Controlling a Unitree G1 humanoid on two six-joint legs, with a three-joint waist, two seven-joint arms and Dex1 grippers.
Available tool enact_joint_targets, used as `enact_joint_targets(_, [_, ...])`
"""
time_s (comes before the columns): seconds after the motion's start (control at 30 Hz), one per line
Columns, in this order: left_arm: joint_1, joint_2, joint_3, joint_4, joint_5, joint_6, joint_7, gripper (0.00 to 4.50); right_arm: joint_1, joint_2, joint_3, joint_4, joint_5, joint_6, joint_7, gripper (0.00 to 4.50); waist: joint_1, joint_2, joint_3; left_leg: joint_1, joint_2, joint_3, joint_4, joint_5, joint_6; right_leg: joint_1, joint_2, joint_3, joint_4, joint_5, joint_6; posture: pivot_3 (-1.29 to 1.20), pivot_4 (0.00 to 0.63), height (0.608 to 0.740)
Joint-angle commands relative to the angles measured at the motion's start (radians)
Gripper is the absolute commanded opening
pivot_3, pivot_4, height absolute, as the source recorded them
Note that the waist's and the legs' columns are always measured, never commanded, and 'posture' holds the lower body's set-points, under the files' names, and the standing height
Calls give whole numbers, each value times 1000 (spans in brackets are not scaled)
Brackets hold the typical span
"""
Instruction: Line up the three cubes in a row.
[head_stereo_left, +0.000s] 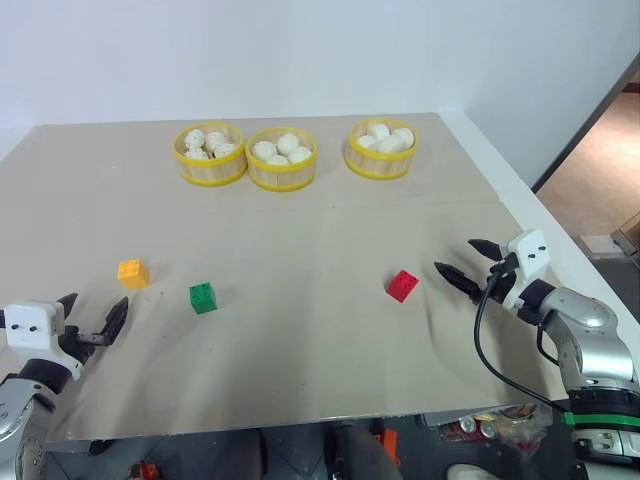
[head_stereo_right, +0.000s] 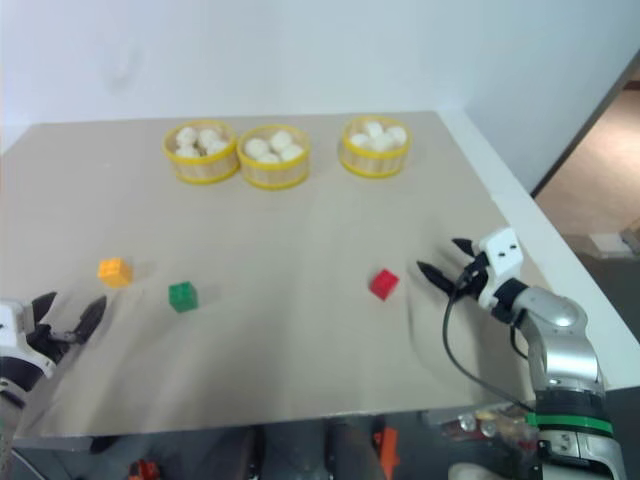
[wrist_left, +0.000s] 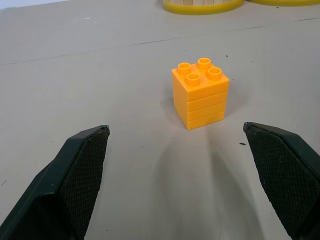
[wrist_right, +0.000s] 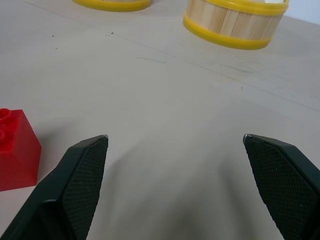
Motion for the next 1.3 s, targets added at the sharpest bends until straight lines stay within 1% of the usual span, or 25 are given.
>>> enact_joint_targets(0.03, [3,15,30,6,-1,-41,-17,4470,-16,-11,-9,-19,-2,-23,0,4500,0,0,0,0,0,0,0,0,0,0,0,0,0,0,0,0,150,740])
enact_joint_targets(0.13, [14,13,51,27,-50,-40,-64,4470,1,-5,-9,-35,-3,-14,-10,4500,0,0,0,0,0,0,0,0,0,0,0,0,0,0,0,0,150,740])
enact_joint_targets(0.4, [25,12,61,20,-97,5,-84,4470,0,-4,0,-41,-7,-10,-11,4500,0,0,0,0,0,0,0,0,0,0,0,0,0,0,0,0,150,740])
enact_joint_targets(0.47, [43,23,59,-3,-111,10,-111,4470,-4,-7,2,-41,-7,-9,-9,4500,0,0,0,0,0,0,0,0,0,0,0,0,0,0,0,0,150,740])
enact_joint_targets(0.57, [90,51,44,-108,-131,9,-180,4470,-10,-17,-2,-46,1,3,-7,4500,-1,-1,1,0,0,1,0,0,0,0,0,0,0,0,0,0,150,740])
enact_joint_targets(0.6, [113,68,36,-169,-160,31,-210,4470,-12,-23,-4,-51,6,10,-5,4500,0,-1,1,0,1,1,0,-1,-1,0,0,0,0,0,0,0,150,740])
enact_joint_targets(0.7, [159,149,28,-342,-249,122,-275,4470,-18,-39,-14,-75,20,36,2,4500,0,-2,1,-1,2,1,1,-1,-1,-1,0,1,0,0,0,0,150,740])
enact_joint_targets(0.8, [168,253,7,-455,-307,201,-343,4470,-34,-54,-19,-90,29,56,6,4500,0,-1,1,-1,2,1,1,-1,-1,-1,0,1,0,0,0,0,150,740])
enact_joint_targets(0.87, [135,311,-44,-501,-333,243,-382,4470,-48,-62,-18,-92,31,63,11,4500,0,-1,1,0,2,2,1,-1,-1,-1,0,1,0,0,0,0,150,740])
enact_joint_targets(0.97, [25,362,-203,-488,-261,235,-440,4470,-74,-69,-3,-92,29,69,22,4500,0,0,1,0,1,3,1,-1,-1,-1,1,1,0,0,0,0,150,740])
enact_joint_targets(1.03, [-110,337,-333,-416,-211,225,-463,4470,-105,-67,11,-118,40,93,30,4500,0,1,1,0,1,3,1,-1,-1,-1,2,1,0,0,0,0,150,740])
enact_joint_targets(1.1, [-218,317,-428,-346,-177,232,-495,4470,-135,-60,18,-154,68,143,33,4500,0,1,1,0,1,3,2,-1,-1,0,4,2,0,0,0,0,150,740])
enact_joint_targets(1.13, [-263,301,-466,-317,-160,227,-507,4470,-141,-59,25,-173,78,164,40,4500,-1,1,1,-2,2,1,3,-1,-1,-1,7,4,0,2,1,0,150,740])
enact_joint_targets(1.23, [-378,251,-561,-250,-145,248,-541,4470,-122,-67,52,-234,93,219,71,4500,-2,1,1,-1,3,2,3,-2,0,-1,10,5,0,4,4,0,150,740])
enact_joint_targets(1.3, [-417,234,-594,-220,-131,253,-558,4470,-109,-71,61,-261,99,246,84,4500,-1,1,1,-2,4,1,2,-3,2,-1,10,4,0,3,4,0,150,740])
